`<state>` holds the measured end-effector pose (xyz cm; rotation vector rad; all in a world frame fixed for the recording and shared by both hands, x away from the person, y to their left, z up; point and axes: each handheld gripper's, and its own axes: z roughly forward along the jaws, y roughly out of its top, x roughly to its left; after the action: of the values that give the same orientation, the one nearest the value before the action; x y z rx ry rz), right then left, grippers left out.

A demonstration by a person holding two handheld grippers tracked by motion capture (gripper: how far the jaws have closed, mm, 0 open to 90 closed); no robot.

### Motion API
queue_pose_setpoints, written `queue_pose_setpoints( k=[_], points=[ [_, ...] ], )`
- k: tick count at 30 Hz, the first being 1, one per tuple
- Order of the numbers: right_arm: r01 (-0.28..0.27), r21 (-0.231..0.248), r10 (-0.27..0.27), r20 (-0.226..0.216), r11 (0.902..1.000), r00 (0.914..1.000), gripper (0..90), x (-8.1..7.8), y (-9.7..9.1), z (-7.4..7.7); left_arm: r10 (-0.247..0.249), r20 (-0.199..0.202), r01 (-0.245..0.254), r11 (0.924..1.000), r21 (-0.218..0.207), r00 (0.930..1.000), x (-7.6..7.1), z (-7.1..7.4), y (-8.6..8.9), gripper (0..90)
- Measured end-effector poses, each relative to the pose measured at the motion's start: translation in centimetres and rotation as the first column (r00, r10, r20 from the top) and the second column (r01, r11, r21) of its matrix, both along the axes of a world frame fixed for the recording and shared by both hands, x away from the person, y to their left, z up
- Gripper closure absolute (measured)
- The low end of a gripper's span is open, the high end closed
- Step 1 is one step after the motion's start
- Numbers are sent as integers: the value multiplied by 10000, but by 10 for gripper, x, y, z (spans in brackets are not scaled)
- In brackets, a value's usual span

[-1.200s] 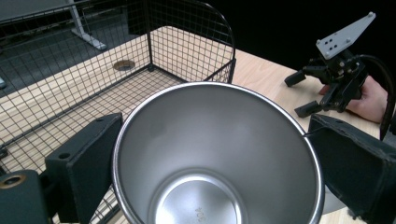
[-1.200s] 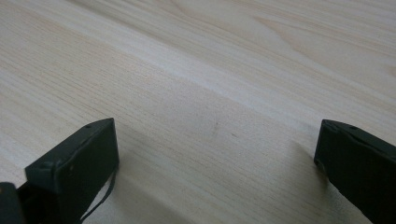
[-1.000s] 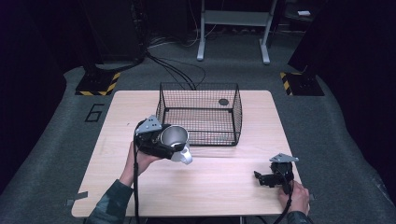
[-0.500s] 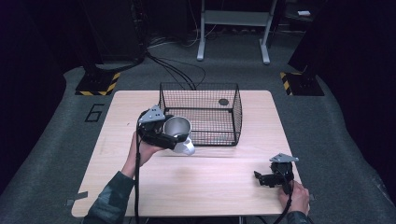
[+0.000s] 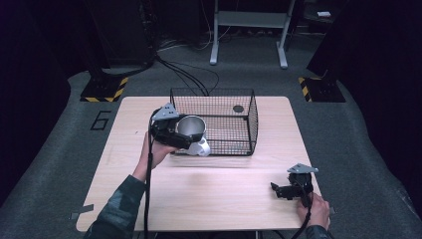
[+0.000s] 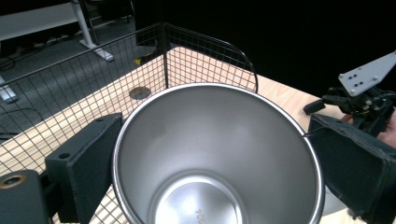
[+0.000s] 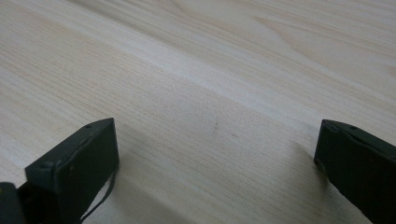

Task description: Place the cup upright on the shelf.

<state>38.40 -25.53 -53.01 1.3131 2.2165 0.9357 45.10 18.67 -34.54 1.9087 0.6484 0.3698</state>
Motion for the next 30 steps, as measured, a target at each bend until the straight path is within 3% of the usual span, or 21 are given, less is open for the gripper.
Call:
queue_pose_setpoints(
  k=[9,30],
  points=[
    [-12,-1,12,3,10000,10000,0,0,0,0,-17,-29,17,10000,-11,10000,10,6,-3,65],
    [-15,2,15,6,10000,10000,0,0,0,0,476,-98,-475,9988,96,9988,45,7,-15,65]
  ],
)
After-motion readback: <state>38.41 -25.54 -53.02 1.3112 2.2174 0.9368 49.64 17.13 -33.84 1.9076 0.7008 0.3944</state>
